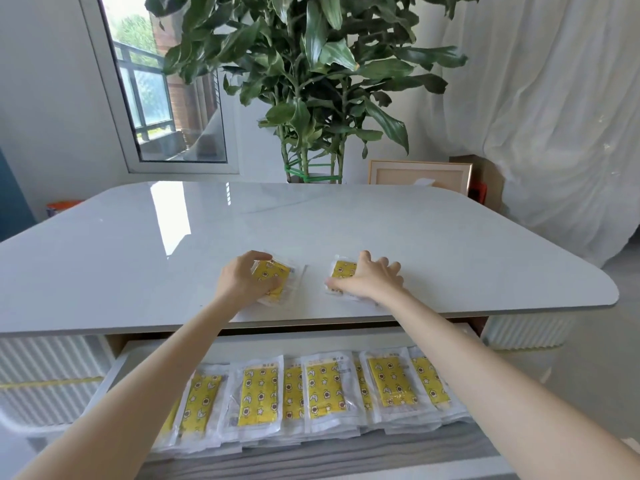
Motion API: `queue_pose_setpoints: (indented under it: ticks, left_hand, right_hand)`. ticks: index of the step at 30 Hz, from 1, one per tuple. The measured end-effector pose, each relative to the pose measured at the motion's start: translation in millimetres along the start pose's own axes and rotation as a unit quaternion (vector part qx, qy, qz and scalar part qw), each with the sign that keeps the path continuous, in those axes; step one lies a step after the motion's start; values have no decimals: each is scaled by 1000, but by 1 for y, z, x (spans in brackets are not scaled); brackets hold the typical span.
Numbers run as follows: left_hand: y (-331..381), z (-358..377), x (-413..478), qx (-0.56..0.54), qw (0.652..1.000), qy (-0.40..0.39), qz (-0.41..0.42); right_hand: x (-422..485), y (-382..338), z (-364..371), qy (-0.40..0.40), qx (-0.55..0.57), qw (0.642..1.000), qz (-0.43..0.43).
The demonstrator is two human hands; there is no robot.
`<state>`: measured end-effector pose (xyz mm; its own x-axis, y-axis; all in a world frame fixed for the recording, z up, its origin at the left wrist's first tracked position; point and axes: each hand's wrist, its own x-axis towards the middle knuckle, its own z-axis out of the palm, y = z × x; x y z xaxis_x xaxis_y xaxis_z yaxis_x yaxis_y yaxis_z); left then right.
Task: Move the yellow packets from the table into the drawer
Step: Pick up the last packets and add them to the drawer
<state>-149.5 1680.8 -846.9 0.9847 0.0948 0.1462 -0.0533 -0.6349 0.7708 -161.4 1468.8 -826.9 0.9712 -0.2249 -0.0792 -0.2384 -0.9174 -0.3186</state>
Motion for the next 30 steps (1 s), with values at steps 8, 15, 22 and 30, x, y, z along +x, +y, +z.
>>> queue_pose_setpoints:
  ticks: [8,15,22,30]
  left_hand:
    - [-1,-8,-14,-11,1000,-11,-10]
    - [1,-22,-32,-104,994,-20,-21]
    - [0,-42,-60,-210,974,-66,-52]
    - [-17,-73,-100,-164,975,-144,-35]
  right_hand:
    - [5,-16,-8,-52,144,988,34]
    - [-2,-11,-8,-53,276,960,13]
    - [-33,1,-7,-69,465,882,-30]
    - [-91,5,-1,-199,540,817,-33]
